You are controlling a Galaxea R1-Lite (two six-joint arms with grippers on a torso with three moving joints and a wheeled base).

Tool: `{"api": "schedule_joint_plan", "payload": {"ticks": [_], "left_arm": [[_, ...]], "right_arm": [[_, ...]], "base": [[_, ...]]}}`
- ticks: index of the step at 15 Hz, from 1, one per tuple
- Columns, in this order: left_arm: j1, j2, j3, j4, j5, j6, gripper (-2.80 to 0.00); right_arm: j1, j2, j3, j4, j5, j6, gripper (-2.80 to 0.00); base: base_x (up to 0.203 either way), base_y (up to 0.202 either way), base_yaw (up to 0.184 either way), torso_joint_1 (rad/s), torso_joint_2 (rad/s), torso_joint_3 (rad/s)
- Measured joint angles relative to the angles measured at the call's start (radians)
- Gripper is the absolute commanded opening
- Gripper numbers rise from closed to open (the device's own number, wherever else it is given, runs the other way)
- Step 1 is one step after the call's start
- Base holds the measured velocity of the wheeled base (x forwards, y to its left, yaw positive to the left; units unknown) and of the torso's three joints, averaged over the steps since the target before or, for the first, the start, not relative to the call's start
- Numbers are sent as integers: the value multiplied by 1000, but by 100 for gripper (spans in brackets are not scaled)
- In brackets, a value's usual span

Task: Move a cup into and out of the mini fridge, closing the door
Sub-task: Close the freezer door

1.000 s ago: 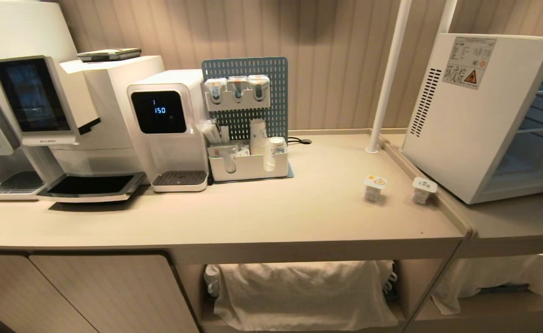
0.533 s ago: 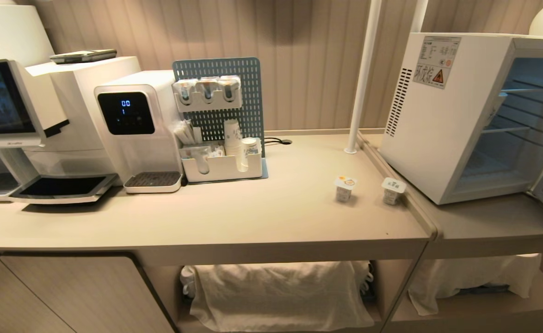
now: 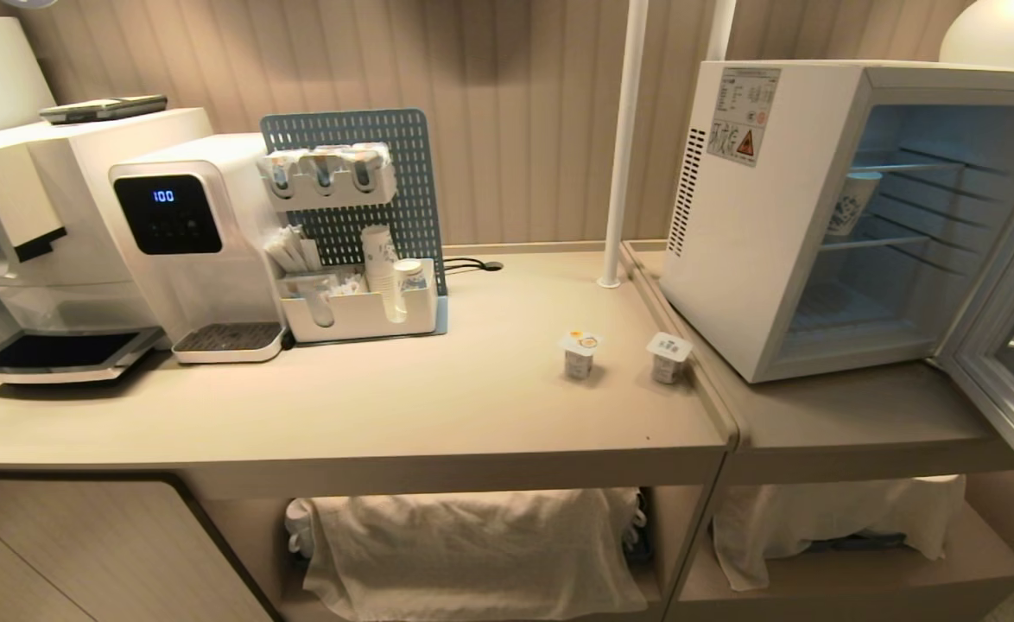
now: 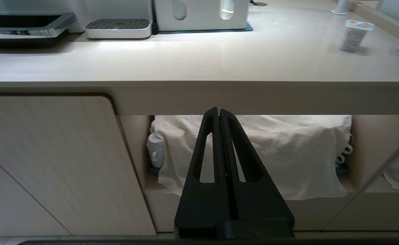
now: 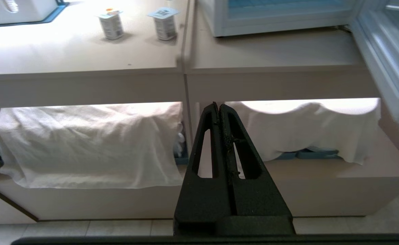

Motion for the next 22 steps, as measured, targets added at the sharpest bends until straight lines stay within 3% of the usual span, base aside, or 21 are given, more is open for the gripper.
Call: {"api": "schedule_joint_plan", "payload": {"ticks": [22], "left_arm": [[0, 0, 0, 0, 0, 0, -280]], "right_arm": [[0, 4, 0, 1, 0, 0, -280]], "base": [[0, -193, -1, 1, 2, 2]]}}
